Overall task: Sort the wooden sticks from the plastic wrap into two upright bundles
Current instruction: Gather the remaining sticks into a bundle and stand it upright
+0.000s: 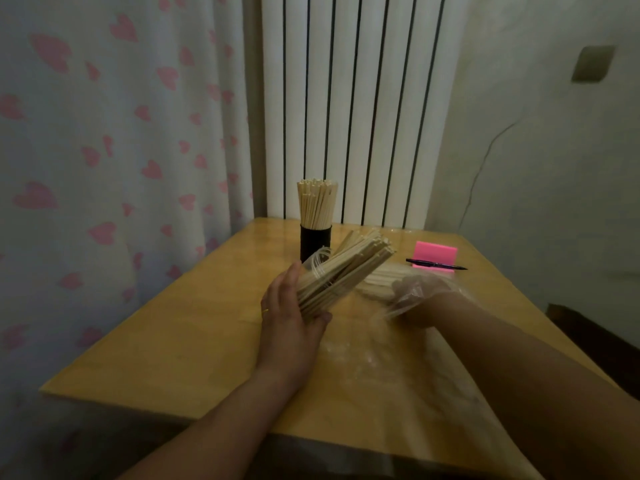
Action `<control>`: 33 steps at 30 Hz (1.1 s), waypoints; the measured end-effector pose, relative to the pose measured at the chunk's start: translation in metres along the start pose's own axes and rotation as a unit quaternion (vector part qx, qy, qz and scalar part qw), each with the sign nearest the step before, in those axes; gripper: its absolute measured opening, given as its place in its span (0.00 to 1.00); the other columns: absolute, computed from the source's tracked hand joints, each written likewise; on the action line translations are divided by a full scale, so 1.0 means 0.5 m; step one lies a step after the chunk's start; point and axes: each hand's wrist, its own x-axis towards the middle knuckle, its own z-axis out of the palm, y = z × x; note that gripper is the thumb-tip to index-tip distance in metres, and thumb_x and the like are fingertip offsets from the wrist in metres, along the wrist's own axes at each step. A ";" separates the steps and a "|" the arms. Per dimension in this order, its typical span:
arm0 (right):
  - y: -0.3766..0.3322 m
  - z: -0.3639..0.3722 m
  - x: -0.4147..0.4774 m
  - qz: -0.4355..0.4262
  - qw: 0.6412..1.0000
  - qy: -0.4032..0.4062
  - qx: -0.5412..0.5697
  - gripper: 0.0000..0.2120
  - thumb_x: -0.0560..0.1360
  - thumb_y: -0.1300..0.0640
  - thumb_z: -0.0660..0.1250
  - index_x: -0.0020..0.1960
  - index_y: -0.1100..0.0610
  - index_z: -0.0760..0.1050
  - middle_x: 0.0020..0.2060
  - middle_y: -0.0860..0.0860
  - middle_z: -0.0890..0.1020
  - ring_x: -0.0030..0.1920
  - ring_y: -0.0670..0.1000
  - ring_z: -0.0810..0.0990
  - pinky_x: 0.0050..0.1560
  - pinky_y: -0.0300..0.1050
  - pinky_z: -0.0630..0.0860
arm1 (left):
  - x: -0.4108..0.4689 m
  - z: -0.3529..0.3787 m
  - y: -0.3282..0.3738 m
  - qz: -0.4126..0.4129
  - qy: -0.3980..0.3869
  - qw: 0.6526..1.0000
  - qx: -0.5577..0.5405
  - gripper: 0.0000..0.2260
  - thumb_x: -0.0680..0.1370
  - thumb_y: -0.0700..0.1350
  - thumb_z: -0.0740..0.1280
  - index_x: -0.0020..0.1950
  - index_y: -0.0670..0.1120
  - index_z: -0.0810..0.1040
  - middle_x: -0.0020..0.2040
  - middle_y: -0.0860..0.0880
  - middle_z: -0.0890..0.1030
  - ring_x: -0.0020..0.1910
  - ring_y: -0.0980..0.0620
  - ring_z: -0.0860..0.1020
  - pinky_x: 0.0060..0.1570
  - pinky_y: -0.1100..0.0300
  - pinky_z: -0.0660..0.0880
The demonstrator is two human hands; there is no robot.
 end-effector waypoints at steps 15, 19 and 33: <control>-0.035 -0.038 -0.168 -0.063 0.979 -0.038 -0.191 0.14 0.80 0.46 0.67 0.63 0.48 0.79 0.54 0.50 0.81 0.50 0.54 0.80 0.45 0.46 0.75 | 0.004 -0.003 -0.003 -0.036 -0.021 0.999 -0.011 0.46 0.76 0.47 0.79 0.85 0.58 0.53 0.82 0.49 0.60 0.80 0.44 0.59 0.77 0.43 0.65; -0.039 -0.026 -0.226 -0.069 0.982 0.035 -0.172 0.13 0.80 0.47 0.66 0.62 0.51 0.76 0.55 0.52 0.80 0.53 0.57 0.82 0.43 0.46 0.71 | 0.003 -0.007 0.003 -0.042 -0.027 0.999 -0.014 0.46 0.76 0.47 0.79 0.85 0.59 0.53 0.82 0.49 0.59 0.80 0.45 0.59 0.77 0.43 0.65; -0.025 -0.140 -0.279 0.003 0.888 0.141 0.437 0.17 0.86 0.49 0.63 0.49 0.59 0.82 0.34 0.56 0.84 0.28 0.50 0.81 0.30 0.44 0.78 | 0.000 -0.012 0.012 -0.043 -0.025 0.998 -0.033 0.46 0.76 0.44 0.79 0.85 0.60 0.53 0.82 0.51 0.58 0.80 0.47 0.58 0.77 0.45 0.65</control>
